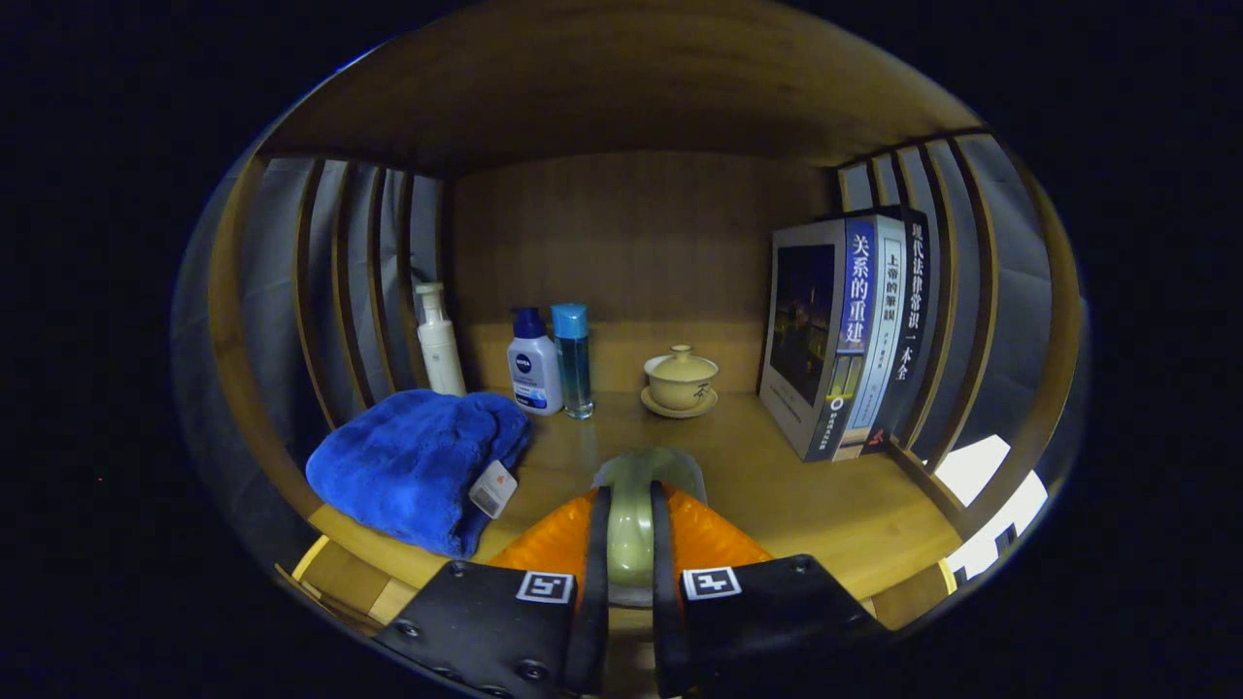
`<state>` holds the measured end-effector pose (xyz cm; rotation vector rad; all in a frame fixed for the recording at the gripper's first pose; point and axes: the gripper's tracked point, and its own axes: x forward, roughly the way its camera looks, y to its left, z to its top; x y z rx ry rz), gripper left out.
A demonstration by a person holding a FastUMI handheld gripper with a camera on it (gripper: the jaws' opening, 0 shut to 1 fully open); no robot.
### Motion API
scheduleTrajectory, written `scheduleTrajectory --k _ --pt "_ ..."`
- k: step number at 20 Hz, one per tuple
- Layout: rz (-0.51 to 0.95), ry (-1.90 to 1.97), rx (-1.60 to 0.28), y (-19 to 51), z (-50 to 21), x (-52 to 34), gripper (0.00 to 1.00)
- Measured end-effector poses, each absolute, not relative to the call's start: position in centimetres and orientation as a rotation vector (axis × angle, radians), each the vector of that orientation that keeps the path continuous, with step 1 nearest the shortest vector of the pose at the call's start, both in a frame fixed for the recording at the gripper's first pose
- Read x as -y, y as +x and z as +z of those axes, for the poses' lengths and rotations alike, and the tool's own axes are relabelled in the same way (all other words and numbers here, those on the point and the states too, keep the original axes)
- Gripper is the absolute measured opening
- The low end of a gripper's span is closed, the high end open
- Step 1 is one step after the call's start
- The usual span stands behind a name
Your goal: Pull open the drawer, take out the items inside it, and place them on the countertop above the cabinet.
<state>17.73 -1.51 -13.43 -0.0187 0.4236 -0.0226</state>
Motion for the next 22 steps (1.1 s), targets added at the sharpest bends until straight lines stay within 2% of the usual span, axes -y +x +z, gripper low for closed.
scheduleTrajectory --k 5,10,15,22 --pt "-0.031 -0.023 -0.428 17.7 -14.1 2.3 0.32" --pt "-0.026 -0.025 -0.434 17.6 -14.5 2.3 0.57" --pt "-0.011 -0.027 -0.423 17.1 -13.7 1.8 0.89" --pt "0.092 -0.009 -0.351 13.7 -8.6 -1.9 0.92"
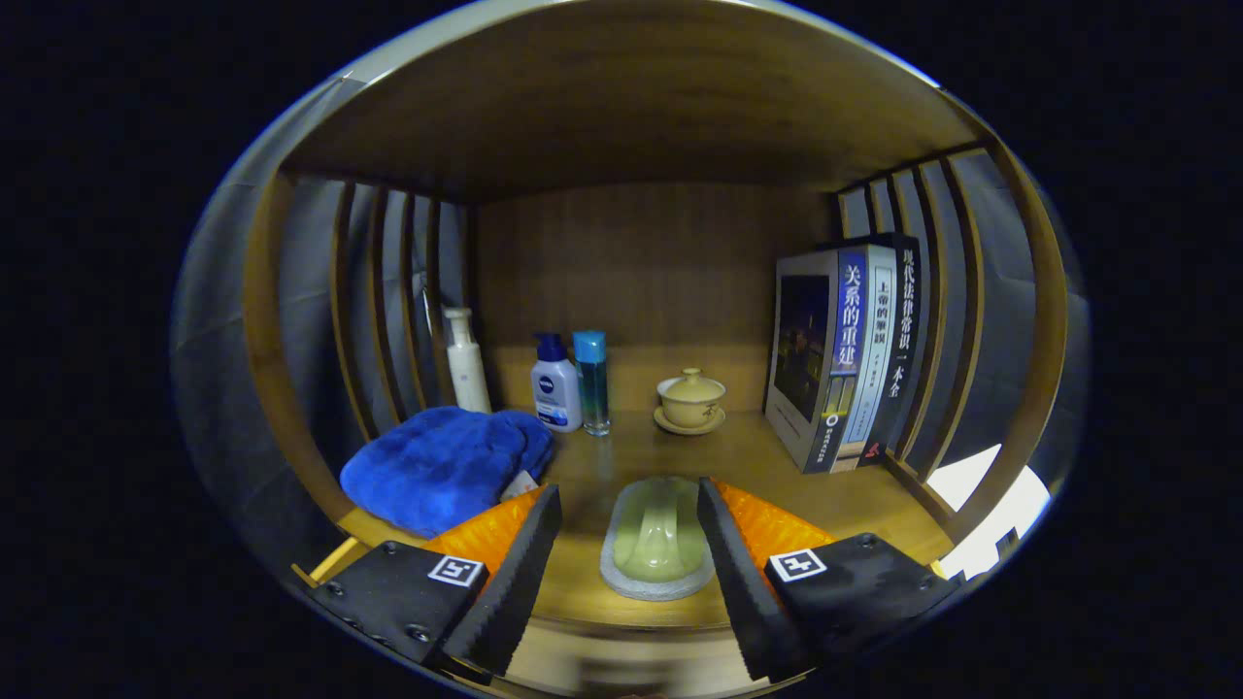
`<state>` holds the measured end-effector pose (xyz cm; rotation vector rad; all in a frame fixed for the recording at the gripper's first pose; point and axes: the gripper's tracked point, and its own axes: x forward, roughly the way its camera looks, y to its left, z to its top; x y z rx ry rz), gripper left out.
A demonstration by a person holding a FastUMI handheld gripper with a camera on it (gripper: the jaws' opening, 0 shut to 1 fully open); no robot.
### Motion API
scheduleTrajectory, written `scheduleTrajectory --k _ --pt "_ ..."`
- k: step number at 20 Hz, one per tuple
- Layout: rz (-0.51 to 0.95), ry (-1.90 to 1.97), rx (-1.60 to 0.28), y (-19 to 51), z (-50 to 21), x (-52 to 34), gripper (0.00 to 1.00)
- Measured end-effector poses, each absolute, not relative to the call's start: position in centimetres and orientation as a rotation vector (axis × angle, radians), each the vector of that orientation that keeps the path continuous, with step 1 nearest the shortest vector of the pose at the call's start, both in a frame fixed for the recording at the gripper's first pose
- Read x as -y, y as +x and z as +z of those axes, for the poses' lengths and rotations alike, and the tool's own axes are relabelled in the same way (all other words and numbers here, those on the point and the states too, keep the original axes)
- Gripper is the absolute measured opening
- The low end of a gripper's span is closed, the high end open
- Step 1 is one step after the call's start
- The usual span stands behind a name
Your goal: Pull open the drawer, take out the items inside it, and place them on the countertop above the cabinet.
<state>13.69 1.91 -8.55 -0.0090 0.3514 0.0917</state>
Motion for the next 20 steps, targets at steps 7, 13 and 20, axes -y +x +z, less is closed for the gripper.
scheduleTrajectory --k 7,13,20 --pt "0.200 -0.036 -0.265 6.6 -5.0 -4.0 0.91" --pt "0.245 -0.031 -0.242 1.4 -5.4 -4.5 0.91" --pt "0.239 -0.063 -0.220 -2.3 -7.1 -3.7 0.92"
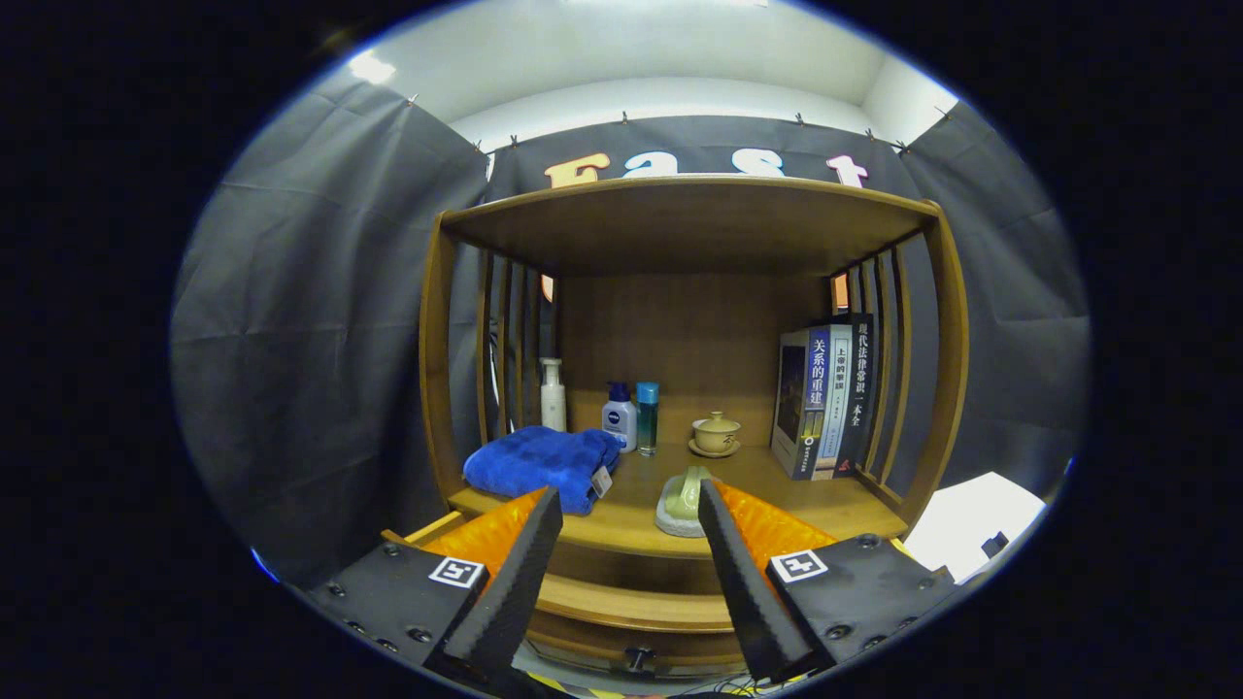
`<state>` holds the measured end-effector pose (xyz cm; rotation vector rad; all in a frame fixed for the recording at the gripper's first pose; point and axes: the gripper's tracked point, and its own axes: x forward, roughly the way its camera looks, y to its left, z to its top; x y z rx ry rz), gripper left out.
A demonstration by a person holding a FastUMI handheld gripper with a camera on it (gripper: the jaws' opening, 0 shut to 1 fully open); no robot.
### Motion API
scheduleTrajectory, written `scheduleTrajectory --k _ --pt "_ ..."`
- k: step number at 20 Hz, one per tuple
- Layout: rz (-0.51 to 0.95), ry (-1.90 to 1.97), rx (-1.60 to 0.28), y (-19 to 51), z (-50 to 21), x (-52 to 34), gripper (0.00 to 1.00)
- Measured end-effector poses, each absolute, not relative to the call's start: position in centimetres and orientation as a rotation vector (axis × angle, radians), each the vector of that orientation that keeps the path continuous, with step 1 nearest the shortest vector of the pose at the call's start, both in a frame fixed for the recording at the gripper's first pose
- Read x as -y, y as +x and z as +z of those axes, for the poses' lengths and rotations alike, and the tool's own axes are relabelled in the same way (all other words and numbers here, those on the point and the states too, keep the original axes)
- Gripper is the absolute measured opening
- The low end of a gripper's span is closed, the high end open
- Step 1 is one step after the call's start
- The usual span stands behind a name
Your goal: Pull open the drawer, take out the items inside it, and place them on the countertop above the cabinet.
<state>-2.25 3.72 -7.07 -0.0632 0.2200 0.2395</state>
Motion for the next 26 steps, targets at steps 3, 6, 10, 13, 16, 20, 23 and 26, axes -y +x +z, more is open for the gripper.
scheduleTrajectory --k 3,6,10,13,16,20,23,26 --pt "0.235 -0.072 -0.207 -3.4 -8.0 -3.6 0.92" --pt "0.228 -0.066 -0.194 -4.1 -8.6 -3.7 0.92" --pt "0.221 -0.053 -0.179 -4.7 -9.1 -3.7 0.92" --pt "0.214 -0.050 -0.162 -5.0 -9.1 -3.6 0.92" --pt "0.211 -0.063 -0.141 -5.4 -9.4 -3.6 0.92" --pt "0.204 -0.067 -0.135 -5.8 -10.0 -3.2 0.92" --pt "0.198 -0.075 -0.137 -6.1 -10.8 -3.0 0.92" --pt "0.179 -0.067 -0.153 -6.1 -11.7 -2.2 0.92"
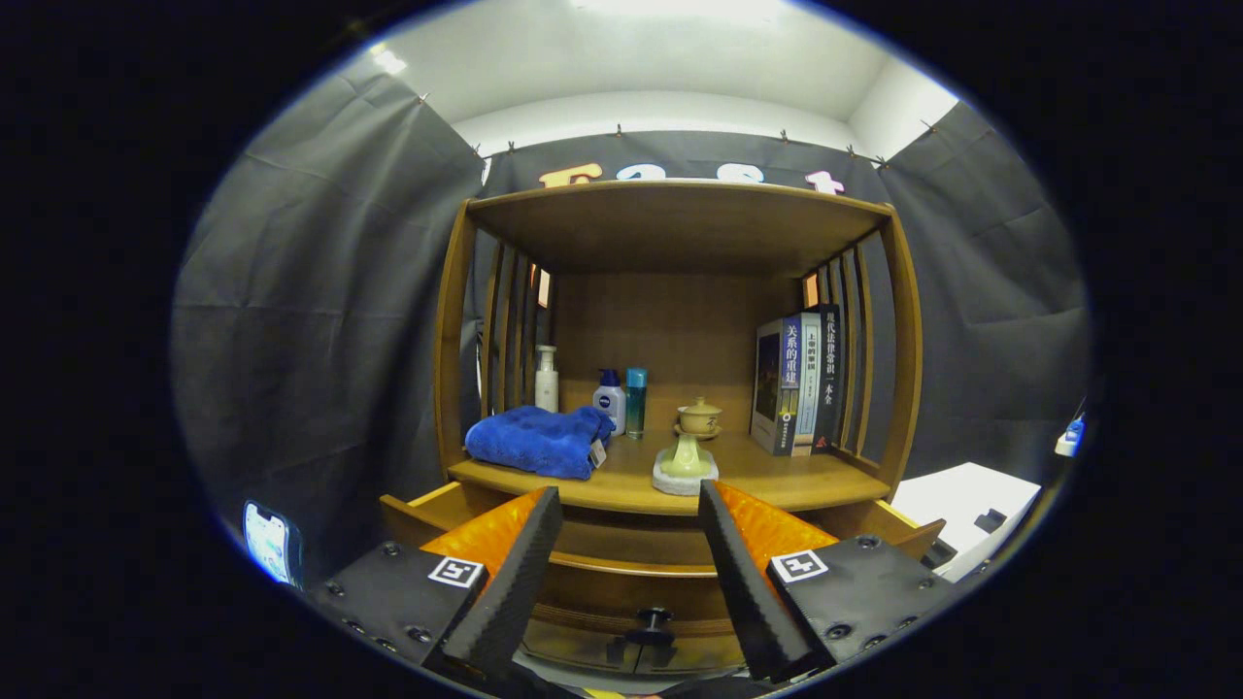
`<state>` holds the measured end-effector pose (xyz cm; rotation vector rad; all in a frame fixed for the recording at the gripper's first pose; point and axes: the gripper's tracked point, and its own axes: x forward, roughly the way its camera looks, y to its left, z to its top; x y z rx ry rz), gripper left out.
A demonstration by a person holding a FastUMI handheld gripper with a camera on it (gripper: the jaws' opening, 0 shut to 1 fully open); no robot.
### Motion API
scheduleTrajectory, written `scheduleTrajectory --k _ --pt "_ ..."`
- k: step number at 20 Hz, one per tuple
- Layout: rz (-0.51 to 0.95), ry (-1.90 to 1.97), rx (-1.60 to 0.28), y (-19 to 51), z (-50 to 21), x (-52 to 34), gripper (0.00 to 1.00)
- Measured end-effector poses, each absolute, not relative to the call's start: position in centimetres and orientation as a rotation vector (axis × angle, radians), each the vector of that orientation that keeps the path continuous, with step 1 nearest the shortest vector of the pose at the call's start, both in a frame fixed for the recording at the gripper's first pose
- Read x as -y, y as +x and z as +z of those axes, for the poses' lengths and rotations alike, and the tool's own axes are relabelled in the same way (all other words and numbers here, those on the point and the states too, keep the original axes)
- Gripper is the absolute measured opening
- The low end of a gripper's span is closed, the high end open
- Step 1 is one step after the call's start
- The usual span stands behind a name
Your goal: Pull open the drawer, take out the items inside it, and place them on the countertop above the cabinet.
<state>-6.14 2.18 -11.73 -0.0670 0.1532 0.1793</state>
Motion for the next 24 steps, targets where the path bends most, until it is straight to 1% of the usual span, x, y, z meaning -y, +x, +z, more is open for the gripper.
scheduleTrajectory --k 9,17,24 --pt "0.068 -0.041 -0.225 -5.8 -17.4 2.4 0.92" --pt "0.024 -0.066 -0.294 -5.0 -21.8 4.2 0.93" --pt "0.005 -0.056 -0.301 -4.0 -22.9 5.2 0.93"
